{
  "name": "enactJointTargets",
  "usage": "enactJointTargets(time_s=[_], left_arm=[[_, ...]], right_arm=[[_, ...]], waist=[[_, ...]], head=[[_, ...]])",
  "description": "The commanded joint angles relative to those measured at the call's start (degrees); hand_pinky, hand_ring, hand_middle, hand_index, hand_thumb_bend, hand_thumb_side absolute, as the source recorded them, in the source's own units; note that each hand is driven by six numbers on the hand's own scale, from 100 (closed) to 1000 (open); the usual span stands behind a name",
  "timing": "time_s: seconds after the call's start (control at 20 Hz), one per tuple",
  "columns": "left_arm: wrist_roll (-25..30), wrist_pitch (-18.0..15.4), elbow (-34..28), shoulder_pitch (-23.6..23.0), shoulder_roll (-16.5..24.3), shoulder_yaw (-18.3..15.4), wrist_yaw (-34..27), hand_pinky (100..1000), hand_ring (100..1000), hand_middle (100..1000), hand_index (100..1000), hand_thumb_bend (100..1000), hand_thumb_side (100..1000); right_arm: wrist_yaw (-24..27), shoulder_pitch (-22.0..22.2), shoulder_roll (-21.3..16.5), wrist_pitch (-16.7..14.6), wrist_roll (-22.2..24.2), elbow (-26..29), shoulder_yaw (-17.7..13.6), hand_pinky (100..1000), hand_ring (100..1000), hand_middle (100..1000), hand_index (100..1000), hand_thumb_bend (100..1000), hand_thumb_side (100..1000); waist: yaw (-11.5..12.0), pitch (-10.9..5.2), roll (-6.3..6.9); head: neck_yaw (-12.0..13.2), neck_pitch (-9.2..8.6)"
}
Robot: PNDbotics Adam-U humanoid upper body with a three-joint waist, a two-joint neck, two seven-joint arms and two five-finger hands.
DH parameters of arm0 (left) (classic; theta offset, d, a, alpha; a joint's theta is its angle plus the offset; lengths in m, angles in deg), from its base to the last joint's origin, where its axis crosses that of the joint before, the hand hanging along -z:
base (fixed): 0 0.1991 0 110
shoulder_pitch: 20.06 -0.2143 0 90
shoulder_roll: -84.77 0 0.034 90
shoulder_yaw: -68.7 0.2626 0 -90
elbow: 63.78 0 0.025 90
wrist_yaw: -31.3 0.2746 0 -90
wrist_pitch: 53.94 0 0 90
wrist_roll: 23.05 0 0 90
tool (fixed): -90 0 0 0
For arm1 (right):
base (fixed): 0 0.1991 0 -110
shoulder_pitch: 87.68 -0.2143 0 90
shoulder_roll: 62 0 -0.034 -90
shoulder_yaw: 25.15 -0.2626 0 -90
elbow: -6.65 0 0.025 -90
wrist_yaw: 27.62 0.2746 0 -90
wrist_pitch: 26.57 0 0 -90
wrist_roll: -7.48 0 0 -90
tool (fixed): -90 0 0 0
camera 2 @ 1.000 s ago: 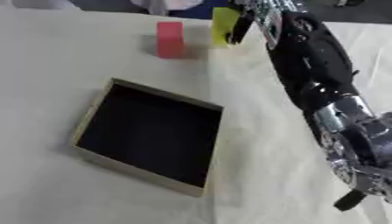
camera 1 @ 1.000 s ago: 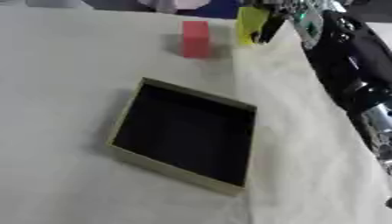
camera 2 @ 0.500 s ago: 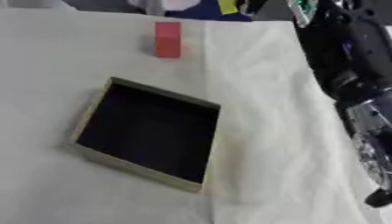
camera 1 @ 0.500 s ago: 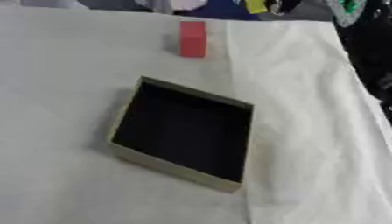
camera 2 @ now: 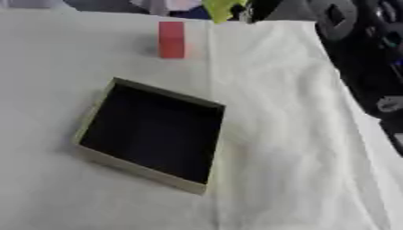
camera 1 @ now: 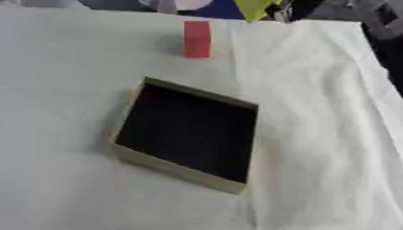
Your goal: Pick up objects on the table and place them in the box.
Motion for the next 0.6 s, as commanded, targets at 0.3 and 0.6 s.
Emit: enactJointTargets(time_s=[0.3, 0.6], left_arm=[[0.3, 0.2, -1.1, -0.4, 1.9, -0.1, -0.2, 673, 737, 709, 783, 283, 694], [0.6, 0.3, -1.1, -0.8, 2.3, 0.1, -0.5, 674, 737, 709, 784, 286, 687]], right_arm=[[5.1, 0.8, -1.8, 1.5, -1.4, 4.9, 2.6, 739, 628, 565, 709, 100, 177], [8.8, 1.7, -0.9, 2.3, -2.2, 4.9, 4.3, 751, 629, 566, 675, 100, 206]], waist=[[-0.3, -2.76, 0.08], [-0.4, -4.11, 0.12]], head=[[0.3, 2.17], [0.3, 3.9]])
